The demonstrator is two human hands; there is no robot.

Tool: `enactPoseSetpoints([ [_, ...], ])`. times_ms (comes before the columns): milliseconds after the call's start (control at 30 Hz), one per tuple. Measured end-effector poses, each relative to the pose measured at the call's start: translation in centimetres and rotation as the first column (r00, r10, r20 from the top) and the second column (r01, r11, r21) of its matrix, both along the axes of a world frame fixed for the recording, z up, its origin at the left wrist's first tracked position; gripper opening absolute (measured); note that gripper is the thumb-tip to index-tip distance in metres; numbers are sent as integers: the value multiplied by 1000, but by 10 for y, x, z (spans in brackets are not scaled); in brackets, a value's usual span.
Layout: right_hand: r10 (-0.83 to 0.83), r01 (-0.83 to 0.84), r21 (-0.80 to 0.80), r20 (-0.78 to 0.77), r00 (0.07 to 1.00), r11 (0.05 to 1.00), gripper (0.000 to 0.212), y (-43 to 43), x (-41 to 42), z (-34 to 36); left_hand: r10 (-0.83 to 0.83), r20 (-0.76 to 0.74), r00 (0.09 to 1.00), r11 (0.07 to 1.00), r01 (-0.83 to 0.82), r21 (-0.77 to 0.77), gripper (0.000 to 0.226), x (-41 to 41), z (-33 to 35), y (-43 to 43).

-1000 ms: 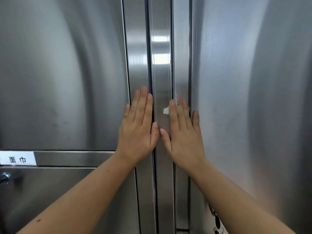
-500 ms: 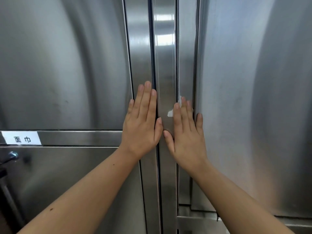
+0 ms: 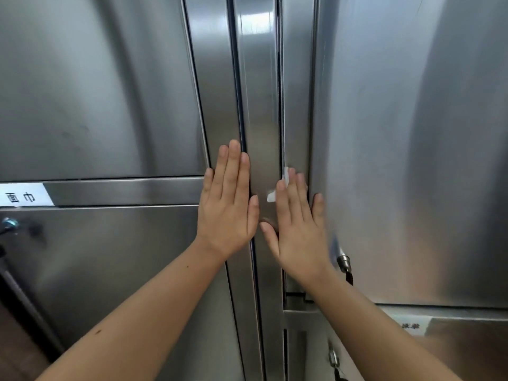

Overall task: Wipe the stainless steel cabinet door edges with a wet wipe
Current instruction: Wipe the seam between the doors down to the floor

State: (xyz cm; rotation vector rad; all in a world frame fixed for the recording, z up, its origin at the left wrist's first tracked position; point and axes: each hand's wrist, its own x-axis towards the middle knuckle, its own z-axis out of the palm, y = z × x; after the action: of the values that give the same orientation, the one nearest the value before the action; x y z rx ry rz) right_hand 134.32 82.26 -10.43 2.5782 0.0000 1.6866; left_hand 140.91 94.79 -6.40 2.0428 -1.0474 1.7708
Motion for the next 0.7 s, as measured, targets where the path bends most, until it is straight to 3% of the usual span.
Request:
enactPoseSetpoints([
  [200,27,-29,-26,-61,998,999,76,-5,-7,-22,-19,-26,999,1000,19,5,64,-1,0,1],
  [467,94,-95,12,73,993,995,64,-5,5,51,-32,-35,999,999,32,18,62,-1,-2,3],
  [700,16,-18,-32,-62,998,999,76,-1,-8,-31,-41,-28,999,999,42,15,63,1,-2,2],
])
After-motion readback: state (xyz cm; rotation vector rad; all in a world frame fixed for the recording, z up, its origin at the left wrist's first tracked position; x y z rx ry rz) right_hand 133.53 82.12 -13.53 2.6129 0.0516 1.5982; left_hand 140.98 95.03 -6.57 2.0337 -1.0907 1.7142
